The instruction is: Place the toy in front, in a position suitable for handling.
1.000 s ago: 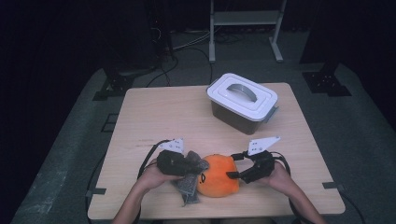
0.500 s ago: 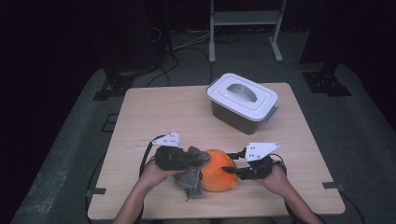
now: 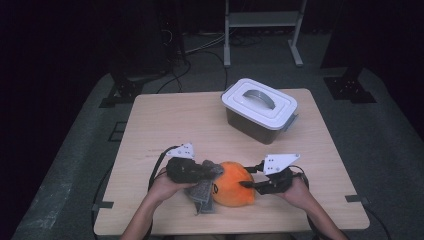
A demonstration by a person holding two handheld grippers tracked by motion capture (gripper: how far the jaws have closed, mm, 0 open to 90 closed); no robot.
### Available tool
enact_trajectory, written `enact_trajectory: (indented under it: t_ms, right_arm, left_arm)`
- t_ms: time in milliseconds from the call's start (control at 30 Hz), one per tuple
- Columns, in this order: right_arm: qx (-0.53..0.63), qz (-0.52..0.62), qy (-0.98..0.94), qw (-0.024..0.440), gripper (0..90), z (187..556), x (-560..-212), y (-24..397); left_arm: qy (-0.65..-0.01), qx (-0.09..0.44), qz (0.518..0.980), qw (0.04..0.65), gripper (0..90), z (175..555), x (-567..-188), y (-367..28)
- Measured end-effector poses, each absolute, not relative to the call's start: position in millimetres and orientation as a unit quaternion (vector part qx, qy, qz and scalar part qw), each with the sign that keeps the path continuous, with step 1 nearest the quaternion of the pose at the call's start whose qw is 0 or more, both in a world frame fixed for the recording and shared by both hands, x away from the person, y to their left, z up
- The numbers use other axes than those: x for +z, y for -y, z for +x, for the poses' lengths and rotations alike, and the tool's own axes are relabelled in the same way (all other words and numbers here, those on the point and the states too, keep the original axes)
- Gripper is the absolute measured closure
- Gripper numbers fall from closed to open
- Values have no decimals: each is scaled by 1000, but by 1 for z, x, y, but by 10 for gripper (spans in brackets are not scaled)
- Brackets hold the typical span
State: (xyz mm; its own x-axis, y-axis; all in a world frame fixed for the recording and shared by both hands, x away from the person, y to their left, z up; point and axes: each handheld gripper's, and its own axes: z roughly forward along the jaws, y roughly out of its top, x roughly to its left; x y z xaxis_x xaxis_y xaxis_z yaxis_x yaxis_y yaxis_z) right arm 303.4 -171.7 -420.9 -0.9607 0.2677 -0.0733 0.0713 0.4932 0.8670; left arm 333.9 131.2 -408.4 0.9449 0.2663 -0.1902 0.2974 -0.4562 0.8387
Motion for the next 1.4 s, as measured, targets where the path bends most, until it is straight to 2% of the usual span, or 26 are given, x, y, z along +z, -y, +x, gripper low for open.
enact_trajectory:
  t_ms: [133, 167, 200, 300, 467, 567, 700, 767, 900, 1000, 1100, 1233, 1400]
  right_arm:
    - [498, 82, -857, 105, 538, 297, -418, 162]
    - [496, 84, -857, 108, 498, 298, -417, 162]
    - [496, 84, -857, 108, 498, 298, -417, 162]
    - [505, 115, -850, 93, 393, 303, -415, 170]
    - [503, 125, -851, 89, 384, 305, -417, 173]
    - [497, 128, -854, 89, 472, 305, -419, 166]
    - [501, 116, -852, 99, 511, 301, -417, 161]
    - [500, 108, -853, 106, 519, 298, -416, 157]
    - [497, 102, -855, 108, 515, 298, -415, 157]
    - [507, 112, -850, 90, 449, 303, -413, 165]
    - [507, 116, -849, 88, 435, 304, -415, 164]
    - [503, 109, -852, 96, 475, 302, -417, 158]
    - [506, 81, -853, 96, 483, 293, -417, 149]
  left_arm:
    - [-152, -12, 850, 504, 783, 328, -398, -126]
    - [-152, -3, 861, 485, 783, 328, -400, -123]
    - [-152, -3, 861, 485, 783, 328, -400, -123]
    - [-159, -17, 864, 478, 784, 331, -409, -126]
    - [-167, -19, 861, 479, 783, 336, -411, -135]
    - [-167, -12, 859, 485, 783, 335, -408, -132]
    - [-150, -17, 846, 512, 783, 329, -395, -126]
    - [-145, -10, 851, 504, 783, 327, -393, -122]
    - [-146, -11, 856, 496, 784, 329, -398, -126]
    - [-159, -25, 855, 493, 783, 335, -406, -135]
    - [-163, -38, 850, 499, 783, 338, -410, -140]
    - [-161, -18, 851, 500, 782, 335, -402, -135]
    - [-159, -14, 842, 516, 783, 332, -395, -130]
